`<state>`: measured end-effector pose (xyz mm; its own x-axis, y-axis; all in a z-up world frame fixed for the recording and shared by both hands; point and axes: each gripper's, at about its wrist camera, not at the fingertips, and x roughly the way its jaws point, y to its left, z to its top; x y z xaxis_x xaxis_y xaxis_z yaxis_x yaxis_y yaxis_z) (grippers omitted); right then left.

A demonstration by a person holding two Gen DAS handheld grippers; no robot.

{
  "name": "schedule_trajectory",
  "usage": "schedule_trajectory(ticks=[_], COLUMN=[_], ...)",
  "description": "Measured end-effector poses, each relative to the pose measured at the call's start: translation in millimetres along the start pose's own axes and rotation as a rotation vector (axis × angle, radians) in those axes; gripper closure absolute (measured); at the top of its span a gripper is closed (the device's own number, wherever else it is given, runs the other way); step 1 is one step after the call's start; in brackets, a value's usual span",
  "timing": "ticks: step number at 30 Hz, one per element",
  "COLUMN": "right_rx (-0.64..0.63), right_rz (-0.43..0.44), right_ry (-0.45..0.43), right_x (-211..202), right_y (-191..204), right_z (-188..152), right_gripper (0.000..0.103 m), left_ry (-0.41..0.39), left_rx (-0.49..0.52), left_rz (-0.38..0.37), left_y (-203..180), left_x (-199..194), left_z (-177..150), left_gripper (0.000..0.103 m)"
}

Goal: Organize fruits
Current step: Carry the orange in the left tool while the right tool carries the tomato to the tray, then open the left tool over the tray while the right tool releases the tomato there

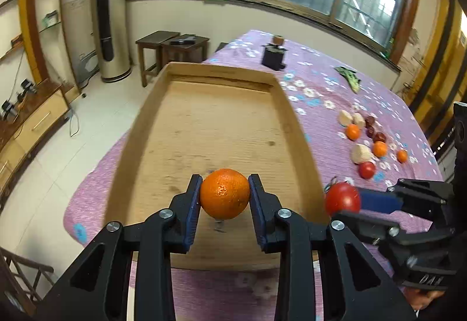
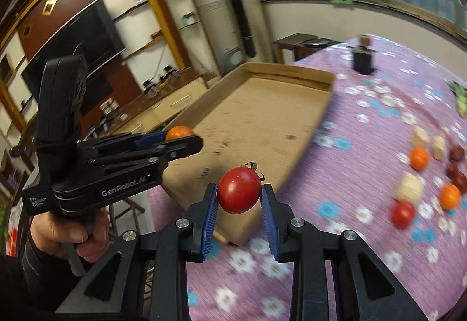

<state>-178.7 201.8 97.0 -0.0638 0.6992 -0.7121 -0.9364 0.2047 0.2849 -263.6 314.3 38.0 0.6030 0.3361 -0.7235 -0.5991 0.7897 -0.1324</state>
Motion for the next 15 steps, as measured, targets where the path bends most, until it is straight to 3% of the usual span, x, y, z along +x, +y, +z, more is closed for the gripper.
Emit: schedule_trajectory(ticks=[15], right_rx=[-0.058], right_rz=[0.002], right_ry=[0.177], right_x=[77.6], right_y=[10.7], right_z=[5.8], right_gripper=[0.073], left_ry=[0.102], left_rx=[-0.029], left_rz=[0.042], left_y=[27.7], left_x=[35.0], left_z=[-14.3], left_gripper=[0.074])
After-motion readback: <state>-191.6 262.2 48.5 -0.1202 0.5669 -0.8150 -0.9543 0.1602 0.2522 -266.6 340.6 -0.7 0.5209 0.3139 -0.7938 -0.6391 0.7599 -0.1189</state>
